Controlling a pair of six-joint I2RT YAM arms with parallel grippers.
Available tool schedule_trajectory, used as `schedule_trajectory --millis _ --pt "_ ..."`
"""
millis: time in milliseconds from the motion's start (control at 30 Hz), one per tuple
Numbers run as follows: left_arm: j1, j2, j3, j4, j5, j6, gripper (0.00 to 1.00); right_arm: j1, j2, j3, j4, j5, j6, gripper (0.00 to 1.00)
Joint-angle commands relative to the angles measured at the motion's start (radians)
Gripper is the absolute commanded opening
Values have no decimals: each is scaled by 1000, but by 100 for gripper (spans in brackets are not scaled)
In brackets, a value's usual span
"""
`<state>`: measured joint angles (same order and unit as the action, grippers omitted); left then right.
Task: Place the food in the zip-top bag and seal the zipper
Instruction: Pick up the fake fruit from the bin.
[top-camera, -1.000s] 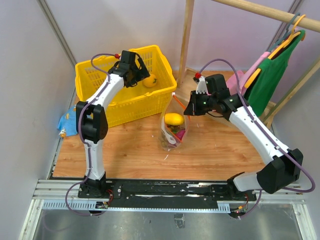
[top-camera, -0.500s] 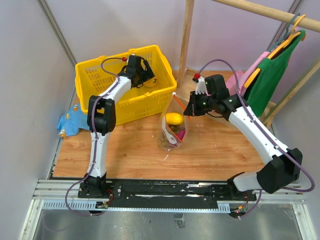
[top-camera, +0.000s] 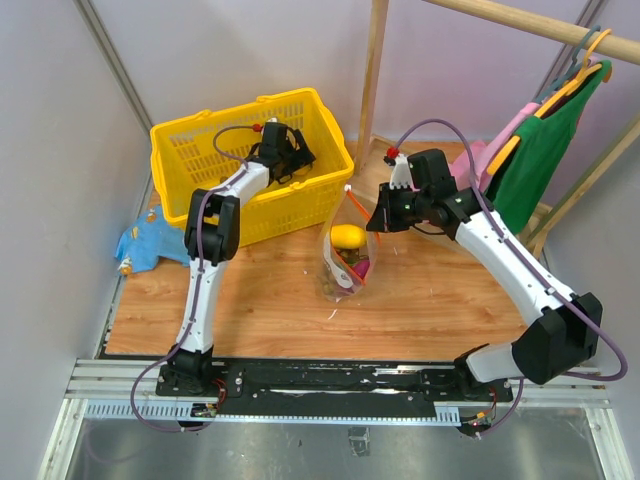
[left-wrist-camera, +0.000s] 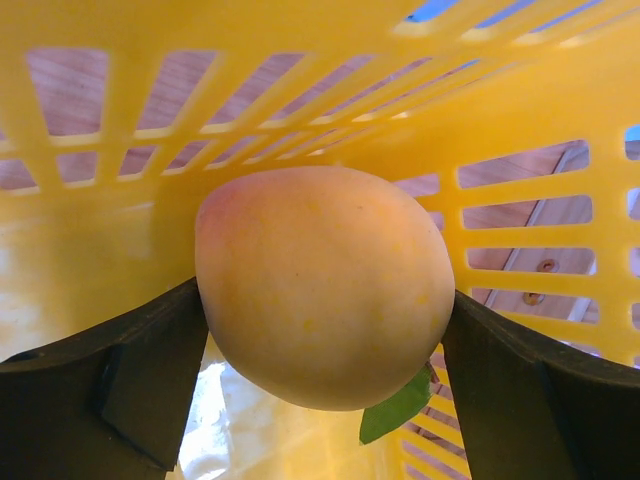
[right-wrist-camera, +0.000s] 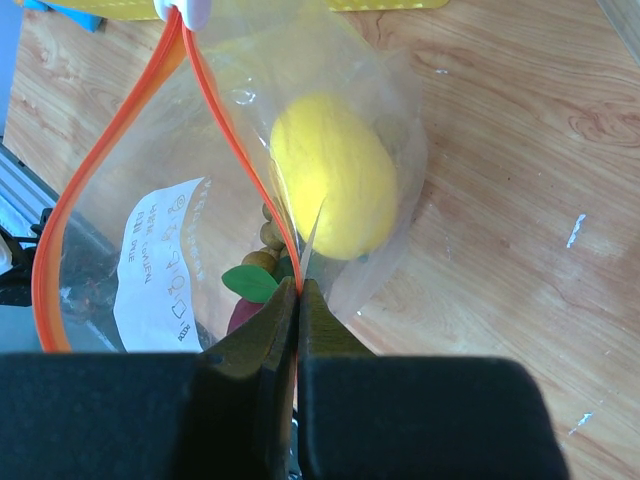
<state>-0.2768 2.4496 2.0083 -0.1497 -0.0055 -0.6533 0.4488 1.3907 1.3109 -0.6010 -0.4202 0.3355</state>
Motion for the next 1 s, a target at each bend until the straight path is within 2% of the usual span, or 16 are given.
schedule_trajectory --millis 0,200,367,633,967 --pt "15 46 4 50 44 4 87 -10 11 -17 13 -12 -16 1" --pt "19 29 -26 65 89 23 58 -11 9 -18 12 -9 -15 0" --pt "19 -62 -100 80 90 68 36 -10 1 -20 7 -2 -17 0" --pt "19 -214 -163 56 90 132 24 -10 -4 -18 3 -2 -15 1" --pt "19 -375 -190 -61 84 206 20 0 -17 0 -31 46 -14 1"
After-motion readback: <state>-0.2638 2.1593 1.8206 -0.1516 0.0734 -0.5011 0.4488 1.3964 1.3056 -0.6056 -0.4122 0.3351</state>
